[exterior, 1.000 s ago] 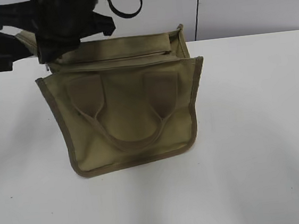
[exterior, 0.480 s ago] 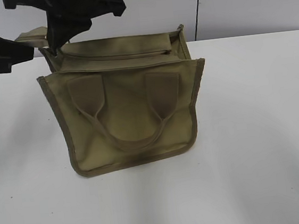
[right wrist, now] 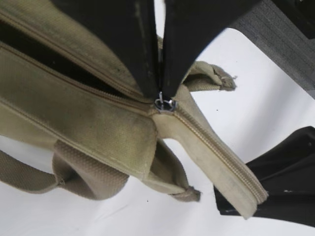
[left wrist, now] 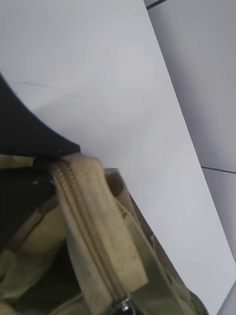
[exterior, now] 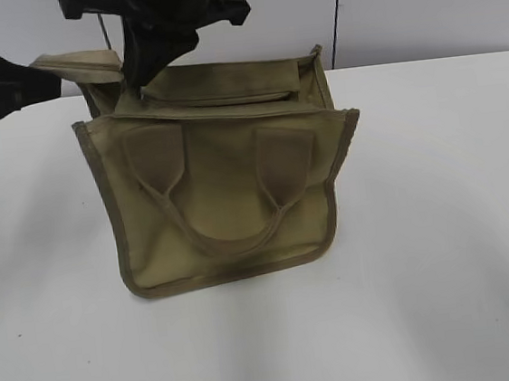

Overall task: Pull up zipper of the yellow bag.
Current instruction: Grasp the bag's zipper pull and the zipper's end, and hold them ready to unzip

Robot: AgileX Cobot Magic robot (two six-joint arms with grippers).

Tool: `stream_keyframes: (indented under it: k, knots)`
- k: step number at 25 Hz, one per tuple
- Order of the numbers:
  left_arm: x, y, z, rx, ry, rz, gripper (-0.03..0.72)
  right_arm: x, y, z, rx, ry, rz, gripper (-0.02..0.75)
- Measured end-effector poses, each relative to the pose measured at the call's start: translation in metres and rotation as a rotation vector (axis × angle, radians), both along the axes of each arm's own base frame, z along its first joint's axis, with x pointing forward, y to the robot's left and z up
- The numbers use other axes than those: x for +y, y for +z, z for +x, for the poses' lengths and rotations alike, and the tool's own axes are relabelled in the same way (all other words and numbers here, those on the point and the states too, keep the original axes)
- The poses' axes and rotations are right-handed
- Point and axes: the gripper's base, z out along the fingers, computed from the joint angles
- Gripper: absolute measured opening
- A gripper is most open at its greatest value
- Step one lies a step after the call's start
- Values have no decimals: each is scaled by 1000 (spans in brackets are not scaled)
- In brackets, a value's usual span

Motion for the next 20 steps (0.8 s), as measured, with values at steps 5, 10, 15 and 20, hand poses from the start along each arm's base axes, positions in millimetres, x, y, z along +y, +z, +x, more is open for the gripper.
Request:
stream_keyframes:
  k: [5,10,15,20]
  knots:
    - [9,10,-3,8,69,-45,8,-5,-9,7,16,14,-26,-13]
    - [27,17,-5,6,137,-70,8,-4,-17,9,43,31,-21,-13]
    - [27,16,-7,19,130,-87,8,-12,-18,14,15,23,-70,-13]
    - [28,15,-8,26,131,-90,8,-30,-15,24,-16,-9,-117,-13]
